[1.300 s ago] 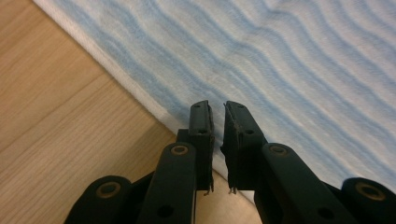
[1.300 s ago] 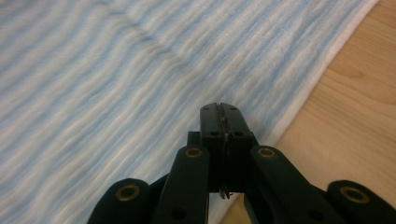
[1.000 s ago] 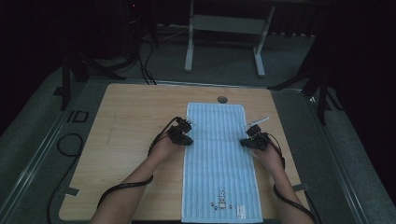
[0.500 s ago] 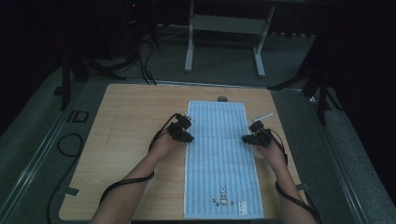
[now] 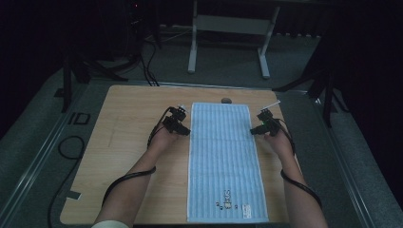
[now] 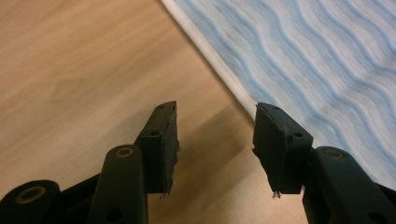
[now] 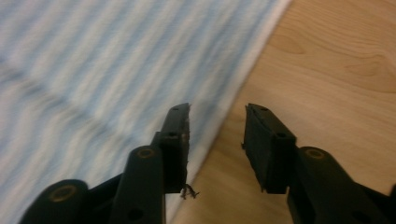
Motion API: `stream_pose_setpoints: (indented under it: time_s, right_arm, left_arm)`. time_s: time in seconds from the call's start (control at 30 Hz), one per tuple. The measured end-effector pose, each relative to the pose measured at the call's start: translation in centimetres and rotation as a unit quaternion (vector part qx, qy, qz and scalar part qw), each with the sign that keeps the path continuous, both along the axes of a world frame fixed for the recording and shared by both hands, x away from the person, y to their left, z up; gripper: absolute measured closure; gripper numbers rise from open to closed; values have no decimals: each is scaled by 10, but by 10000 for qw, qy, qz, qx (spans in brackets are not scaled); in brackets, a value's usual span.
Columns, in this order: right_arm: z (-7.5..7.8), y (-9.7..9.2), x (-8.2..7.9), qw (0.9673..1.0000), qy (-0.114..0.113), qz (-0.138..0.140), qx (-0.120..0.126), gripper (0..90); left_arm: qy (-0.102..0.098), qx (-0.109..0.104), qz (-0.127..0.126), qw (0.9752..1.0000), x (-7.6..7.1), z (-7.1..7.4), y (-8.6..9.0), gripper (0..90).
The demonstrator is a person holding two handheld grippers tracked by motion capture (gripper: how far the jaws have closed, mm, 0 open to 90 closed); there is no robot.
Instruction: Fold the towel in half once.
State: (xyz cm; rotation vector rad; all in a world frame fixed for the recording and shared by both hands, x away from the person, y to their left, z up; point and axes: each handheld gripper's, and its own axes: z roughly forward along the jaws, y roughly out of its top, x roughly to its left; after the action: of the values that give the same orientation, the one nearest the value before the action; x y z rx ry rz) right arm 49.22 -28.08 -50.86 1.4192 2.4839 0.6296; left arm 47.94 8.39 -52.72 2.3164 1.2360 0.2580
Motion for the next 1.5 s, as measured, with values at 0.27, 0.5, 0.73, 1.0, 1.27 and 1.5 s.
stream_pose_setpoints:
  time_s: [0.27,0.5,0.73,1.0,1.27,1.5]
  right_arm:
    - [-6,3,24,9994,180,-234,-203,566]
    - [-7,16,35,9991,226,-243,-270,586]
    - [-13,25,40,9983,375,-181,-414,654]
    - [-14,30,38,9985,397,-138,-345,857]
    - [-12,32,36,9984,394,-55,-411,864]
    - [5,25,32,9995,251,-56,-204,864]
  left_arm:
    - [18,16,154,9999,14,0,-8,471]
    - [60,119,114,9998,22,-2,-20,471]
    - [70,122,76,9999,25,-6,-28,469]
    - [-61,95,-152,9998,20,-6,-36,692]
    - [92,-74,-286,9995,20,-6,-35,871]
    - [7,-268,-358,9990,16,8,-28,873]
